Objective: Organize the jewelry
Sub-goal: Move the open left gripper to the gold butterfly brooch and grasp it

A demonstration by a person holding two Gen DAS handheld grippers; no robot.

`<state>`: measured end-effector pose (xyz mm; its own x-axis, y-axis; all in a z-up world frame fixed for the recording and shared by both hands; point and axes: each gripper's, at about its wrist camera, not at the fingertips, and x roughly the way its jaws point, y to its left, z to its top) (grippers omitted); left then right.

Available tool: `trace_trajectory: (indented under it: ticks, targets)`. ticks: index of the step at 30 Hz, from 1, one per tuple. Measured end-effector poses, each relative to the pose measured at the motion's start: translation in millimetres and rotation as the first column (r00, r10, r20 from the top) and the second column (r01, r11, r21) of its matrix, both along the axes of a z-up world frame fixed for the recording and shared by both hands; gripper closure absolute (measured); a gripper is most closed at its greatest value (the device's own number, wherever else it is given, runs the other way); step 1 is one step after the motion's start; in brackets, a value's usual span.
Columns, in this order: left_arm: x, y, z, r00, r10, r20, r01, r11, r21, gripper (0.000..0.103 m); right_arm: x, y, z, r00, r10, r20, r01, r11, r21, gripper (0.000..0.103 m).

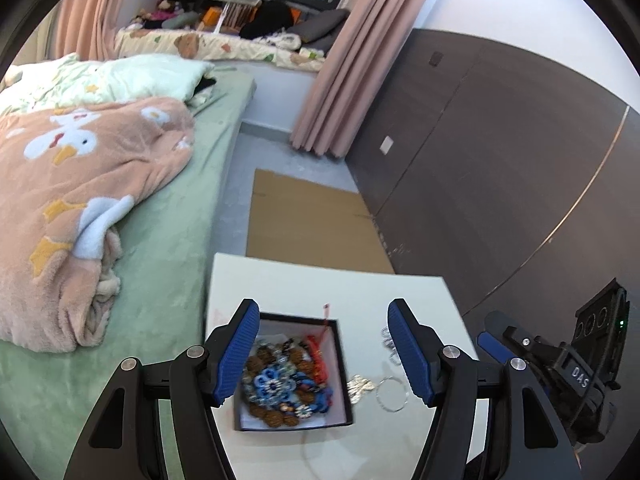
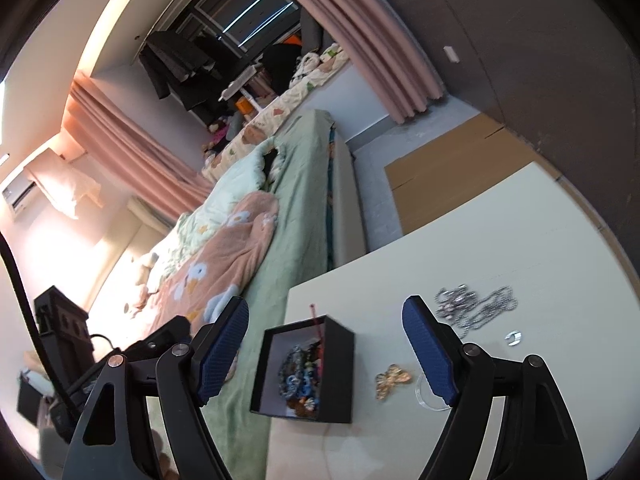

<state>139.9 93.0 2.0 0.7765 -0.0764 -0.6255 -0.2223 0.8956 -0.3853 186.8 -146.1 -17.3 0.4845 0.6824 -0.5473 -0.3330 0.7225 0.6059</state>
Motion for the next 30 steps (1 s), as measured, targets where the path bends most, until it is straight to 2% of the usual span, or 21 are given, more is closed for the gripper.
trace_trajectory:
  ticks: [5, 8, 10, 13, 17, 22, 25, 30]
  targets:
    - [3.9, -33.1, -1.3, 0.997, -0.066, 0.041, 0.066, 0.998, -0.001, 0.035, -4.0, -25.3, 8.2, 0.995, -0.078, 0.061, 0.081, 0.996, -0.034, 0.023]
    - [11.1, -57.0, -7.1, 0.992, -0.127, 0.012, 0.126, 0.992, 0.03, 0.035, -4.0, -44.7, 9.9, 0.99, -0.118, 0.071, 0.121, 0.992, -0.037, 0.023]
    - [14.9, -69.3, -11.3, 0.988, -0.151, -0.004, 0.151, 0.987, 0.053, 0.035, -3.2, -54.9, 9.6, 0.988, -0.137, 0.074, 0.142, 0.987, -0.069, 0.023]
    - [20.8, -83.0, -21.0, 0.983, -0.176, -0.045, 0.178, 0.983, 0.046, 0.035, -2.1, -69.2, 8.1, 0.981, -0.171, 0.09, 0.182, 0.974, -0.133, 0.023]
    - [30.4, -98.1, -35.8, 0.968, -0.216, -0.126, 0.218, 0.976, 0.003, 0.035, 3.7, -89.8, 0.6, 0.982, -0.187, 0.03, 0.189, 0.971, -0.145, 0.023]
    - [35.2, -124.7, -51.2, 0.954, -0.223, -0.201, 0.239, 0.969, 0.06, 0.035, 4.9, -105.5, -2.4, 0.983, -0.183, -0.002, 0.181, 0.972, -0.149, 0.023]
    - [36.7, -136.4, -65.1, 0.94, -0.246, -0.239, 0.261, 0.965, 0.035, 0.035, 6.1, -109.1, -3.6, 0.985, -0.173, -0.016, 0.168, 0.972, -0.162, 0.023]
    - [31.8, -146.5, -84.5, 0.945, -0.179, -0.273, 0.202, 0.978, 0.059, 0.035, 8.0, -111.9, -11.1, 0.984, -0.171, -0.045, 0.159, 0.969, -0.189, 0.023]
